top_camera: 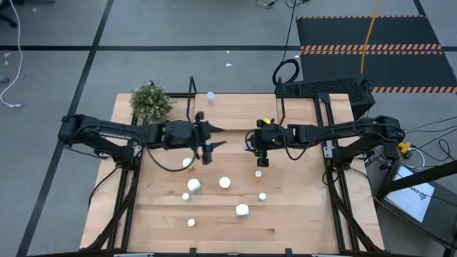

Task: Pick and place medicine bottles onto shelf by color
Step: Put the transparent pill bottle on the shelf aligned with the other transparent pill bottle

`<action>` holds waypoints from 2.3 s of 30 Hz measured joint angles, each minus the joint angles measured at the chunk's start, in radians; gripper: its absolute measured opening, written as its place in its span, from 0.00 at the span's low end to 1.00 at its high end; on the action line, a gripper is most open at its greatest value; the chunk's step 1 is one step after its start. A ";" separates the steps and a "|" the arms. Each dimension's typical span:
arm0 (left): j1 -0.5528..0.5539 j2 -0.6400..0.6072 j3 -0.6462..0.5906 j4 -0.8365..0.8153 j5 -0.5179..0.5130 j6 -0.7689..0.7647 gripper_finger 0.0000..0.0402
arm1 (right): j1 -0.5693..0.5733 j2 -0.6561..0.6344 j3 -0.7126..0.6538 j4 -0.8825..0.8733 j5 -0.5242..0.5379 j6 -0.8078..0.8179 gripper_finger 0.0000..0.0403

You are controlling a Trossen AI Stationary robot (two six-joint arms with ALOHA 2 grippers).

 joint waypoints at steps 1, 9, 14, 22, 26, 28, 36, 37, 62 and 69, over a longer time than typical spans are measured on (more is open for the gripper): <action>0.000 0.026 0.025 -0.013 0.018 -0.001 0.54 | -0.004 0.000 0.000 -0.010 0.000 0.000 0.38; 0.000 0.198 0.142 -0.083 0.034 -0.007 0.71 | -0.013 0.000 0.000 -0.069 0.001 -0.038 0.38; 0.003 0.255 0.155 -0.077 0.034 -0.012 0.78 | -0.014 -0.018 0.000 -0.064 0.002 -0.062 0.38; 0.010 0.338 0.156 -0.010 0.028 -0.037 0.79 | -0.037 -0.068 0.000 -0.013 0.000 -0.080 0.38; 0.010 0.374 0.156 0.044 0.026 -0.033 0.79 | -0.047 -0.068 0.000 0.008 -0.052 -0.096 0.38; 0.011 0.392 0.156 0.057 0.021 -0.031 0.79 | -0.049 -0.068 0.000 0.028 -0.090 -0.100 0.38; 0.013 0.413 0.155 0.097 -0.036 -0.002 0.79 | -0.052 -0.068 0.000 0.057 -0.147 -0.085 0.38; 0.015 0.413 0.155 0.099 -0.035 0.000 0.79 | -0.052 -0.068 0.000 0.061 -0.163 -0.081 0.38; 0.015 0.433 0.155 0.148 0.007 0.050 0.40 | -0.052 -0.067 0.000 0.097 -0.181 -0.078 0.38; 0.015 0.433 0.155 0.149 0.008 0.053 0.44 | -0.052 -0.067 0.000 0.098 -0.181 -0.079 0.38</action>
